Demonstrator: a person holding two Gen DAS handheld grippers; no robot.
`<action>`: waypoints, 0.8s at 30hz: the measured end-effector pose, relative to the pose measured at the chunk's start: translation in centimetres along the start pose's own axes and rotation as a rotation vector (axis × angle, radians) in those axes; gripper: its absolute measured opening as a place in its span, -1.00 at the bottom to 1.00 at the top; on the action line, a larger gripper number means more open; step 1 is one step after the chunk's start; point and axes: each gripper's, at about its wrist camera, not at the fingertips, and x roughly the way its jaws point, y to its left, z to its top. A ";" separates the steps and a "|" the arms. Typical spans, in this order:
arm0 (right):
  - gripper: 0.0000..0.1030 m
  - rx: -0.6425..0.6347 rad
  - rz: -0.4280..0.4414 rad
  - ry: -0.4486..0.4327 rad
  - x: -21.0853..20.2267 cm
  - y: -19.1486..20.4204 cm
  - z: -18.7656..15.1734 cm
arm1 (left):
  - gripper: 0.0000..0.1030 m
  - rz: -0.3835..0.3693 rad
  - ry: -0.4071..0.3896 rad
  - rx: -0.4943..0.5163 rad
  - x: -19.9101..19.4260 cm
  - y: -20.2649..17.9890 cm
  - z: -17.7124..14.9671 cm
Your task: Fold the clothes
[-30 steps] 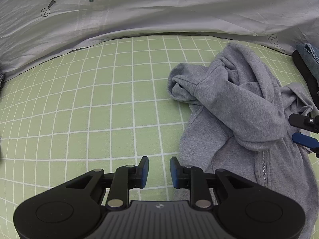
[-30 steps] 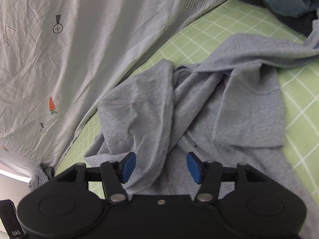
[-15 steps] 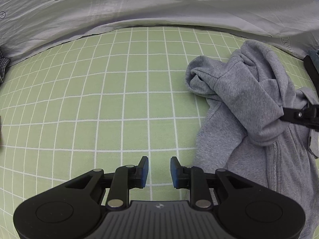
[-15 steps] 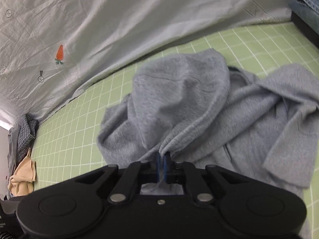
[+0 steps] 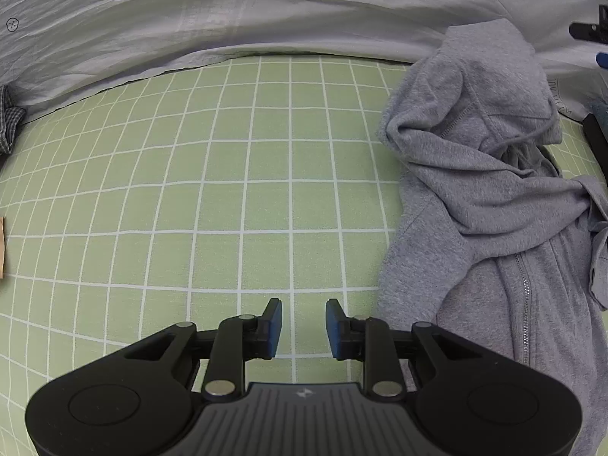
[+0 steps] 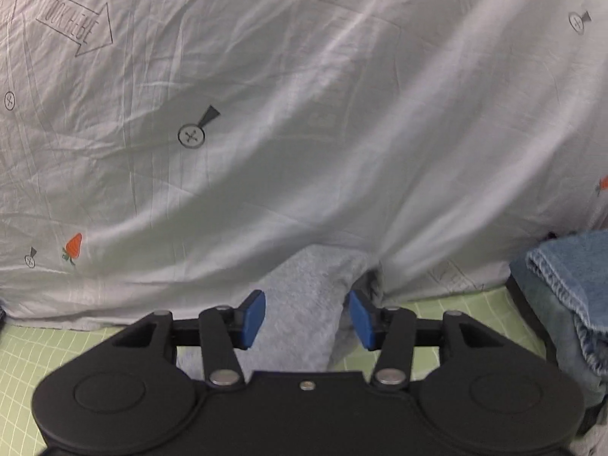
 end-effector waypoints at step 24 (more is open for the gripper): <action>-0.33 0.660 -0.351 0.155 -1.4 -22.4 -13.9 | -0.36 0.045 0.068 0.136 -0.3 -4.2 -2.0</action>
